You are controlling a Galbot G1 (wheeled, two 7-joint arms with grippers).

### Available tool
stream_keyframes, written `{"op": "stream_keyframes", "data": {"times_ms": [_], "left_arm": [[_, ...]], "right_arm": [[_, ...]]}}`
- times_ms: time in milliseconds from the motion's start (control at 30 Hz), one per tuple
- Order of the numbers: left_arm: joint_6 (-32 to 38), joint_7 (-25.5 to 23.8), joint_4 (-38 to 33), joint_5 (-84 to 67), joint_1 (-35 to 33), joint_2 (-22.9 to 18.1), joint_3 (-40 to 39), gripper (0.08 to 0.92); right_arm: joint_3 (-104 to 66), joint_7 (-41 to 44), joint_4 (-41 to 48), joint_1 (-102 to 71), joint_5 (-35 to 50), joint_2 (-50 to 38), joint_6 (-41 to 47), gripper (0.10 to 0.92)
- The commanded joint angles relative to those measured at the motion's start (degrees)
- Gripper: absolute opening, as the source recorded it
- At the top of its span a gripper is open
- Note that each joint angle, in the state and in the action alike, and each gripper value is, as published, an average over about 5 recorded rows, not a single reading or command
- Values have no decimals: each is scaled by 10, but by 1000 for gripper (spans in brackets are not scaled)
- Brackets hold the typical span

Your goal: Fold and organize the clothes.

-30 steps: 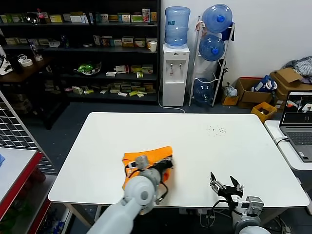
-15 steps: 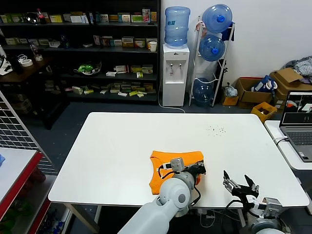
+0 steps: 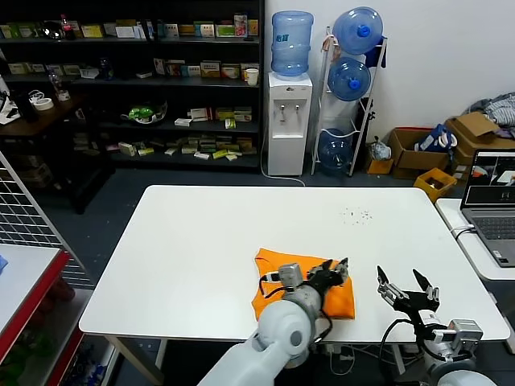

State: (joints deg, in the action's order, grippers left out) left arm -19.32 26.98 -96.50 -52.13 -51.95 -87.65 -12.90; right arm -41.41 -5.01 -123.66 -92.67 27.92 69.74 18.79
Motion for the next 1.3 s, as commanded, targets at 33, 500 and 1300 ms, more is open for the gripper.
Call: {"op": "stream_keyframes", "data": {"times_ms": [33,500,1300], "left_arm": [[246,-260,-96,253,-272,221,250,566],[519,-382,-134,355,-484,104,437,822],[539,-393,-126,357,-491,48,427,823]], "right_arm": [[22,102,94,1,-99,-3,-158,823],[-14,166,132,-28,-124,49,-282,823],[-33,171,139,-44,-165,124,-363,823]]}}
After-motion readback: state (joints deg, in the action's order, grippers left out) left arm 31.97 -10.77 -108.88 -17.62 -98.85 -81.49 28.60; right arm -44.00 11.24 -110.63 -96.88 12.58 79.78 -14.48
